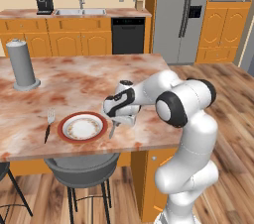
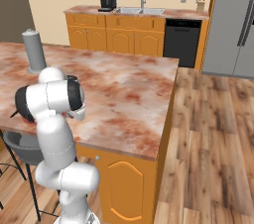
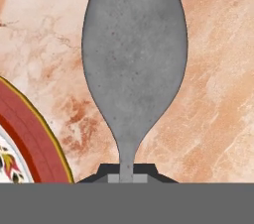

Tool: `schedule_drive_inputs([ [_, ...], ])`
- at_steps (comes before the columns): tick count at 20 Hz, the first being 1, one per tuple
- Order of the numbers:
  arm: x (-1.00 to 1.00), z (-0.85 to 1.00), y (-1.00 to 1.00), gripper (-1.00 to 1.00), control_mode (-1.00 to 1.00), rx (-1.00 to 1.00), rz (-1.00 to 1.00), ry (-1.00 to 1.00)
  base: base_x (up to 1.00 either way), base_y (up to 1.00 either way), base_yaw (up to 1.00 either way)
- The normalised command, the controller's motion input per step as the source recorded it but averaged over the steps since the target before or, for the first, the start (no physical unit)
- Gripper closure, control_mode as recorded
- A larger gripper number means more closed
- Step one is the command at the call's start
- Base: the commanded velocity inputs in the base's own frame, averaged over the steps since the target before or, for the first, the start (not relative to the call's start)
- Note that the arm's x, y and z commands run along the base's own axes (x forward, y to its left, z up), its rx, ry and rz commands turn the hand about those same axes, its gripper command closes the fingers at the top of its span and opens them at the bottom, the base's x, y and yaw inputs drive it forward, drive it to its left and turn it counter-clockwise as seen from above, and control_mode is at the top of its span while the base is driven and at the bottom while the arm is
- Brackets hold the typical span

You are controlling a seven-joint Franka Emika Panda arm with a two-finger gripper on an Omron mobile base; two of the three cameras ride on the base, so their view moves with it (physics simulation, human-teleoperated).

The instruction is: Take the fork and place it on the left side of the plate. Then take the spoon and place it on the right side of the plate. Make sure they're directly next to the plate.

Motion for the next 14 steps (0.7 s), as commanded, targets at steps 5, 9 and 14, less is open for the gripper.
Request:
schedule_drive_inputs([
  [5,0.0,-0.11,0.0,1.0,-1.0,0.0,0.0,0.0,0.0,0.0,0.0],
  [9,0.01,-0.1,0.0,1.0,-1.0,0.0,0.0,0.0,0.0,0.0,0.0],
  [14,0.06,-0.02,0.0,-1.0,-1.0,0.0,0.0,0.0,0.0,0.0,0.0],
])
